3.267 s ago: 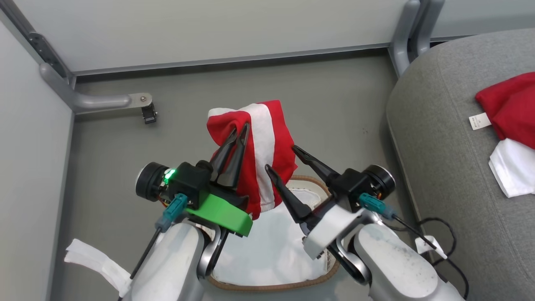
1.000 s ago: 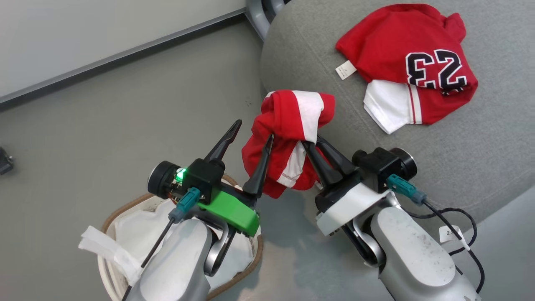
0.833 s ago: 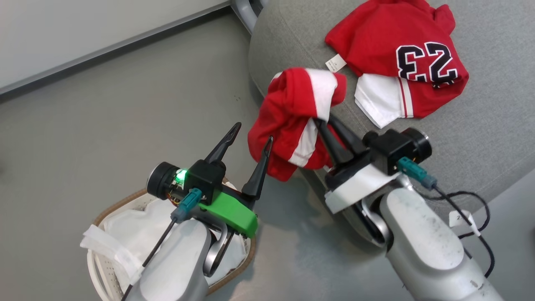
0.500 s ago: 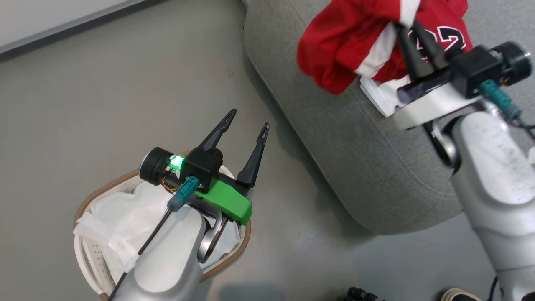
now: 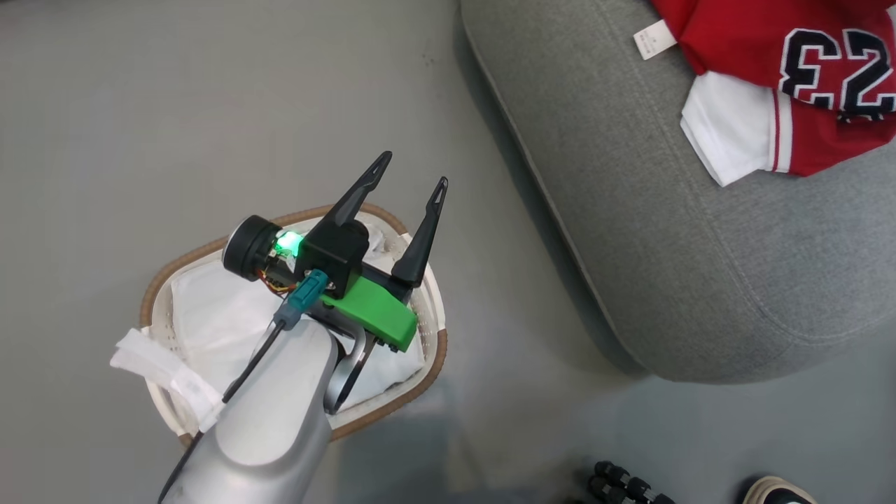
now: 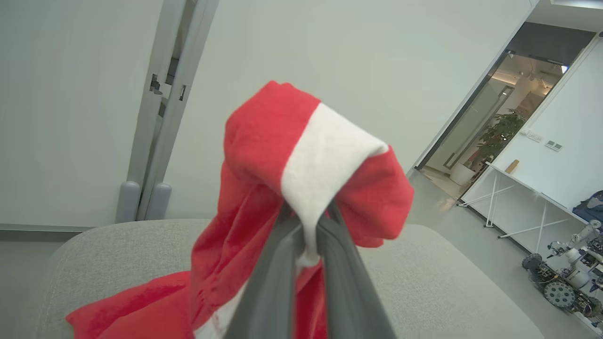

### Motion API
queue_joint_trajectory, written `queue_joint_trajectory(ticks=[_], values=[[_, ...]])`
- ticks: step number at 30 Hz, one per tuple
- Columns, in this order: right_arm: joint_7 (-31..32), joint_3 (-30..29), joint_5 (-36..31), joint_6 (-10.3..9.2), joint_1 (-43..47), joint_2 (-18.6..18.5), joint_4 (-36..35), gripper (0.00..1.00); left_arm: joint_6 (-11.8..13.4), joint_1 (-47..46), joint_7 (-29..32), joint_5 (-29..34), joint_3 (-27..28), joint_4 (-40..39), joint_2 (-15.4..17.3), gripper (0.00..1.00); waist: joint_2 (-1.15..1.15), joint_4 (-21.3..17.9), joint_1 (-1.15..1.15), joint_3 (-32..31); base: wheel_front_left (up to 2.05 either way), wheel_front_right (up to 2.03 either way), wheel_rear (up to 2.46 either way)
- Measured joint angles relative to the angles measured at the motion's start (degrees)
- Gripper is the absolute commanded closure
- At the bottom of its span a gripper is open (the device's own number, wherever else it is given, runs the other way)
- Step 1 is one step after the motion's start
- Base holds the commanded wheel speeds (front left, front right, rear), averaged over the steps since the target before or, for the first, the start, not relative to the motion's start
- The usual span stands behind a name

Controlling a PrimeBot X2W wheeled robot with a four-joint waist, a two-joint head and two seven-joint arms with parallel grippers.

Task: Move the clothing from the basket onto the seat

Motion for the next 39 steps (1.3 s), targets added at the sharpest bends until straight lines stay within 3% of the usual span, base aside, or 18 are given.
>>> queue_joint_trajectory(ticks=[4,6,7,8,17,28,39], values=[[0.0,-5.7,-0.4,0.0,-0.1,0.6,5.0,1.0,0.0,-0.5,0.0,0.0,0.2,0.0,0.5,0.0,0.0,1.8,0.0,1.5,0.0,0.0,0.0],[0.0,-9.1,-0.4,0.0,-0.1,1.1,6.7,0.36,0.0,-0.6,0.0,0.2,0.5,-0.3,0.5,0.0,0.0,2.7,0.0,2.1,0.0,0.0,0.0],[0.0,-10.0,-0.6,0.0,0.0,1.3,7.1,0.36,0.0,-0.6,0.0,0.2,0.7,-0.5,0.6,0.0,0.0,3.1,0.0,2.3,0.0,0.0,0.0],[0.0,-10.8,-1.0,0.0,0.3,1.6,7.3,0.0,0.0,-0.7,0.0,0.3,1.2,-0.7,0.7,0.0,0.0,3.6,0.0,2.6,0.0,0.0,0.0],[0.0,-12.1,-2.6,0.0,8.5,7.0,3.5,0.0,0.3,0.8,0.0,1.6,5.4,-3.4,1.6,0.0,0.0,5.3,0.0,1.7,0.0,0.0,0.0],[0.0,-6.1,0.1,0.0,18.4,11.2,-4.2,0.0,1.9,7.0,0.0,3.3,11.8,-5.3,1.5,0.0,0.0,6.1,0.0,-3.5,0.0,0.0,0.0],[0.0,1.9,3.2,0.0,24.4,14.7,-8.6,0.0,3.5,11.7,0.0,5.2,18.1,-5.7,0.2,0.0,-0.01,11.2,0.0,-6.9,0.0,0.0,0.0]])
